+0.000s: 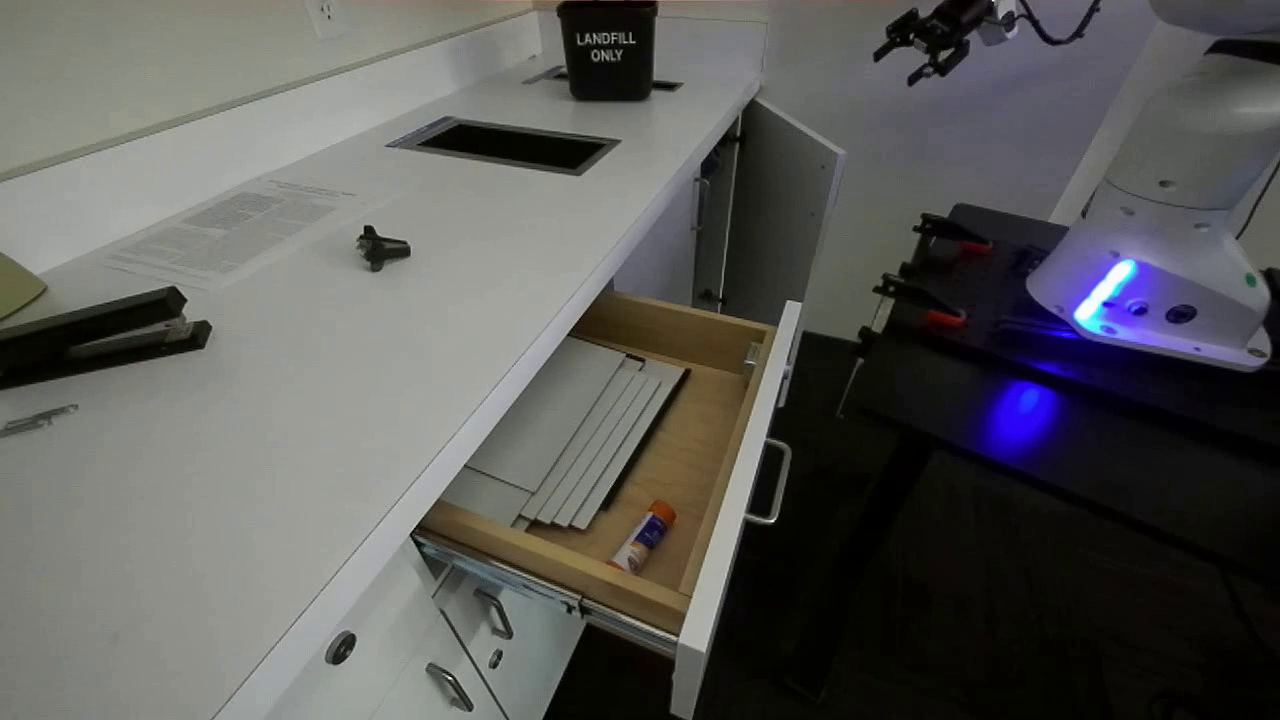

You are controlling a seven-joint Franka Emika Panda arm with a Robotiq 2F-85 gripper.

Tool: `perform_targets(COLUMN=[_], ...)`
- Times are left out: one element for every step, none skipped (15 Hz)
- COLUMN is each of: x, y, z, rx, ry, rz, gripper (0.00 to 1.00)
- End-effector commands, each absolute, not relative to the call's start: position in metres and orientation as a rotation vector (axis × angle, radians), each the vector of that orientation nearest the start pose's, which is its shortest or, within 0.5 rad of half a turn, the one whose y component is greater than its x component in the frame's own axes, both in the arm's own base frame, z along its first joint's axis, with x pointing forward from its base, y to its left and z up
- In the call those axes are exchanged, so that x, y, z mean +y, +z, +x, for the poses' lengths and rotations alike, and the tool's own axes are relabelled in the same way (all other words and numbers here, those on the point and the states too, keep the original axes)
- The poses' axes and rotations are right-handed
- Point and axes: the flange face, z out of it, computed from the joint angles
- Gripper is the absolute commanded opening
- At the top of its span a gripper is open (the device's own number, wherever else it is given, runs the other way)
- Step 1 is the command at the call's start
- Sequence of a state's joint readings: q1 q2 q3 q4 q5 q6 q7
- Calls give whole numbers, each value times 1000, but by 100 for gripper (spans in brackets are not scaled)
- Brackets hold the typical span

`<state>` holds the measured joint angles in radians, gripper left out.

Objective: Open the right door of the bottom cabinet on the far right

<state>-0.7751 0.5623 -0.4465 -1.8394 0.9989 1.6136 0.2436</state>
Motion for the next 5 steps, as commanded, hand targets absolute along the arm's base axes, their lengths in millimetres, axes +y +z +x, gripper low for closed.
perform_targets(x=[-483,-500,-496,-493,-491], y=[265,249,255,259,260], z=[298,299,301,302,303], rx=[1826,1804,1799,1799,1798], ry=[283,277,278,283,284], rz=[-1308,-1305,-1316,-1318,-1318], gripper=[100,100,100,100,100])
